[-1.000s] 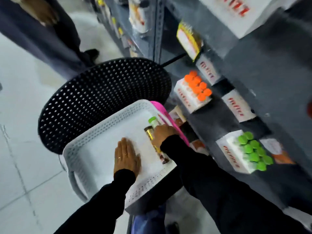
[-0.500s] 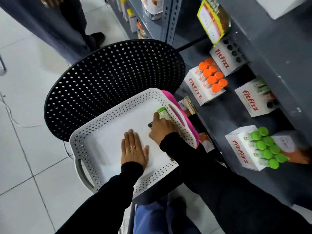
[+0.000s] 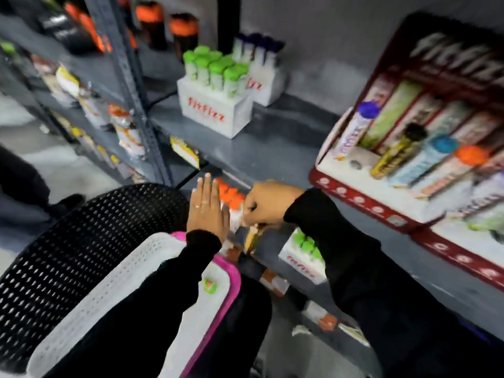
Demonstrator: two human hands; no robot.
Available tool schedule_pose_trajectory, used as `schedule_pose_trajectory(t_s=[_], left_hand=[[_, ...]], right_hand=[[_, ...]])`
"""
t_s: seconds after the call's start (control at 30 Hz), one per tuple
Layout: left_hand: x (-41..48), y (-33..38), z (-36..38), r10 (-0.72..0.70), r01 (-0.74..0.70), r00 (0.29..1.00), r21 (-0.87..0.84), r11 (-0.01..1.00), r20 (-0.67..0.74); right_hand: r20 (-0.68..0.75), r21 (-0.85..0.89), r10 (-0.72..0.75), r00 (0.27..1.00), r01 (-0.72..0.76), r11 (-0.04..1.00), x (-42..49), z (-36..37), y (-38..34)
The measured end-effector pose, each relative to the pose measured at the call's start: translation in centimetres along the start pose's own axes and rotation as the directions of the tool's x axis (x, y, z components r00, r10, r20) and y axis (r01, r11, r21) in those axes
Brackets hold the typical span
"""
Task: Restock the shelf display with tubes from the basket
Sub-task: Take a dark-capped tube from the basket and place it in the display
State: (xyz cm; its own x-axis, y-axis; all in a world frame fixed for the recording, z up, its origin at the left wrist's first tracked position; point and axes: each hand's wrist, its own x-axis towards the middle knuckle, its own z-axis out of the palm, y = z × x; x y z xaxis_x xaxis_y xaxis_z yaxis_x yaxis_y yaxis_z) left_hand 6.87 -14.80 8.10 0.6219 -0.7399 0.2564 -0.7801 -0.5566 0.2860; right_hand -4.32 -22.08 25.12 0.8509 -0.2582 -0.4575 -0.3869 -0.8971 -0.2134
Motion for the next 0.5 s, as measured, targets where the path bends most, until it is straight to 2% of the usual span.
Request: schedule_pose_trajectory(t_s=[0.1, 0.2, 0.27, 0.4, 0.5], left_hand=[[3.3, 5.4, -1.9, 0.16, -0.161, 0.987, -0.04, 0.986, -0.017], [4.6, 9.9, -2.2, 0.27, -0.266, 0.962, -0.088, 0.96, 0.04], [4.7, 12.5, -1.9, 0.272, -0.262, 0.96, -0.13, 0.956, 0.072], [4.0, 15.3, -0.7, 0.173, -0.149, 0.964, -0.125, 0.981, 0.203], [3.2, 16.2, 0.3, 0.178, -0.164, 0.949, -0.075, 0.984, 0.259]], right_hand=[[-0.205, -0.026, 0.123, 0.971, -0.131, 0.991, -4.3, -2.3, 2.8], [-0.329, -0.022, 0.214, 0.92, -0.235, 0.972, -8.4, -4.1, 5.2], [-0.364, -0.024, 0.252, 0.897, -0.28, 0.96, -11.1, -4.9, 6.3], [-0.416, -0.001, 0.286, 0.863, -0.315, 0.949, -15.0, -5.3, 7.7], [-0.423, 0.073, 0.322, 0.847, -0.322, 0.944, -16.7, -5.2, 8.5]])
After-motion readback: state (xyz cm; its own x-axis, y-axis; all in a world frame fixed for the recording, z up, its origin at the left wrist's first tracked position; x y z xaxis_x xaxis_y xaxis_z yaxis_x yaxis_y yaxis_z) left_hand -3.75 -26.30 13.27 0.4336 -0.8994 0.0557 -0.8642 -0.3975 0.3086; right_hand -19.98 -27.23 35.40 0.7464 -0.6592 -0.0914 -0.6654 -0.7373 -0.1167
